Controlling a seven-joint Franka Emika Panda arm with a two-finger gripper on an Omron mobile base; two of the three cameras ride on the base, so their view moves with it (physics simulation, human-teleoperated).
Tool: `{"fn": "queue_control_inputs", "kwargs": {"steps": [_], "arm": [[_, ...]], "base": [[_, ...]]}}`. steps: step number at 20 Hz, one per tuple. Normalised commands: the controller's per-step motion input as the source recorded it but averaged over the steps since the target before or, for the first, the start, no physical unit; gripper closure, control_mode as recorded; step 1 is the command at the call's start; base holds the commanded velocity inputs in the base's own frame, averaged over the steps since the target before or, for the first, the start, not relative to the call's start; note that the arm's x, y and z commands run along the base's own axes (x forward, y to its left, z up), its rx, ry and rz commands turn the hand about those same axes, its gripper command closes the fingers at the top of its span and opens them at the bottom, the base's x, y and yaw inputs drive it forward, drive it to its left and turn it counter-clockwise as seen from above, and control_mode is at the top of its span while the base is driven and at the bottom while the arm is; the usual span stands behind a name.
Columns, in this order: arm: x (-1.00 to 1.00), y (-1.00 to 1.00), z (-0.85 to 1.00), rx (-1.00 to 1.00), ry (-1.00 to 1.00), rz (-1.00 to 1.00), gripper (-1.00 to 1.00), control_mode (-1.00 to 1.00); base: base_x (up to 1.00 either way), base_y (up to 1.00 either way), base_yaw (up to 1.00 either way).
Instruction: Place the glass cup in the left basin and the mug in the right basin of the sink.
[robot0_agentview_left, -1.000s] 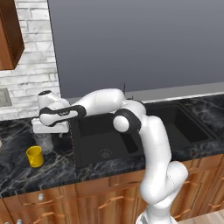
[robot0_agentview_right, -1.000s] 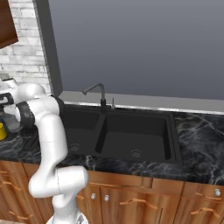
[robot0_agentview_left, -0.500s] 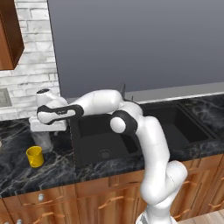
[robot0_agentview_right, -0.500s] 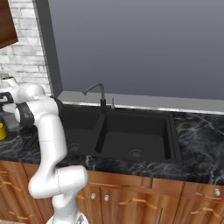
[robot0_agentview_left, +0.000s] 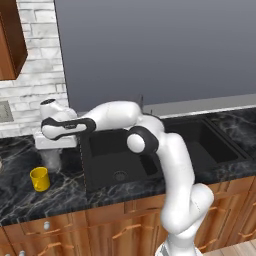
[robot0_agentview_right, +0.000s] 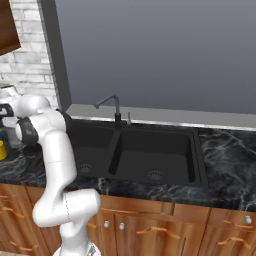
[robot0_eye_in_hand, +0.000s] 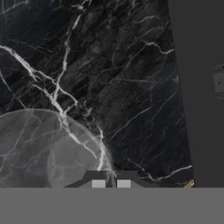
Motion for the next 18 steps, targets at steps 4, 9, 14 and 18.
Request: {"fn": "queue_control_inputs", "kwargs": {"steps": [4,9,14,18], "arm": [[-0.37,-0.69,0.16,0.01,-0.06,-0.1,1.0,-1.0],[-0.34,-0.69,0.22,0.09,0.0,-0.08,1.0,-1.0],[-0.16,-0.82,0.14,0.11,0.0,-0.05,1.0,-1.0],[0.0,-0.6,0.17,-0.01,0.0,-0.05,1.0,-1.0]], "base": [[0.0,0.0,0.0],[0.0,0.0,0.0],[0.0,0.0,0.0],[0.0,0.0,0.0]]}}
